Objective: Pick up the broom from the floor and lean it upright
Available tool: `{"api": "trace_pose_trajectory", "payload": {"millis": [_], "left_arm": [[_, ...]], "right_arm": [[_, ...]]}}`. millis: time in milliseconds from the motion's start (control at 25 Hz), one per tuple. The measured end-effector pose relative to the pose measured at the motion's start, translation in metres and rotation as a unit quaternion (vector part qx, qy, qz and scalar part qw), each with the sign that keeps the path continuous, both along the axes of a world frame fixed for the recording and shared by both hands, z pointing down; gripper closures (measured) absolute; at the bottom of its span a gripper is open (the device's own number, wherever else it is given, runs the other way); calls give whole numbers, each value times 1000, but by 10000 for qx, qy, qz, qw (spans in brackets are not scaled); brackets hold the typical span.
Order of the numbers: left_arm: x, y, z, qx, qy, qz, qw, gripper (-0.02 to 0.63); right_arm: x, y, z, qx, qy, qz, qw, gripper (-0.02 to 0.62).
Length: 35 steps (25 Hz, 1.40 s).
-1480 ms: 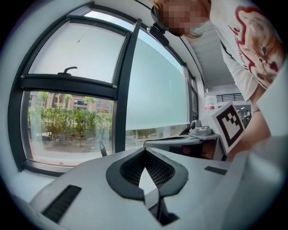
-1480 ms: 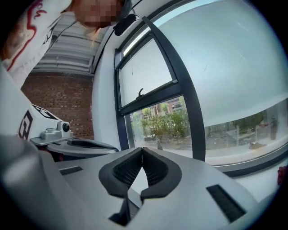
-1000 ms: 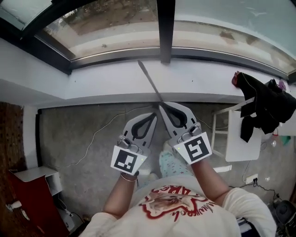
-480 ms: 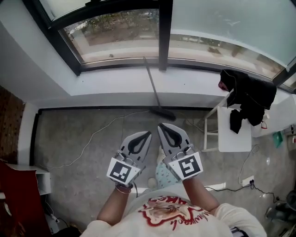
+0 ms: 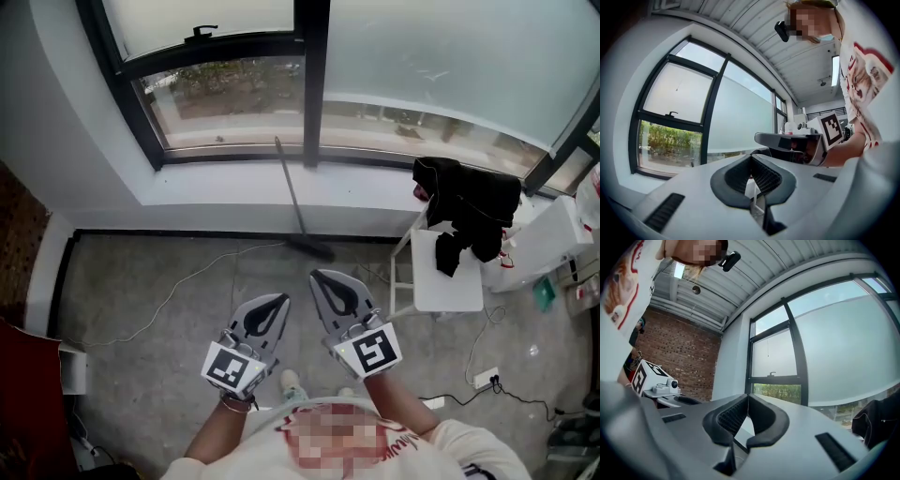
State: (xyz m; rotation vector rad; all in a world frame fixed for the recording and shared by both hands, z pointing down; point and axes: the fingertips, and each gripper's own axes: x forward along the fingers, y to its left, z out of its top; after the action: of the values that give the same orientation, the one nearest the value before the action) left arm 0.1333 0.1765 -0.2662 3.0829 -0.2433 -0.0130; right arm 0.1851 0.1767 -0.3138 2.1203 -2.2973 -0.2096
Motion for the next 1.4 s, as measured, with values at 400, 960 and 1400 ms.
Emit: {"api": "trace_pose_trajectory", "payload": {"millis": [400,960,1400], "left_arm": [[38,130,-9,25,26,-315,9995,589],[-2,161,-38,-81,254,-512,9983,589],[-22,157,-33,-169,263,-372,9988,589]], "right_arm": [[10,144,8,-33,-109,-677,9976,571],[-12,177,-3,37,284,-966,9949,571],[-45,166,-6,-77,395,-1091,9932,571]]}}
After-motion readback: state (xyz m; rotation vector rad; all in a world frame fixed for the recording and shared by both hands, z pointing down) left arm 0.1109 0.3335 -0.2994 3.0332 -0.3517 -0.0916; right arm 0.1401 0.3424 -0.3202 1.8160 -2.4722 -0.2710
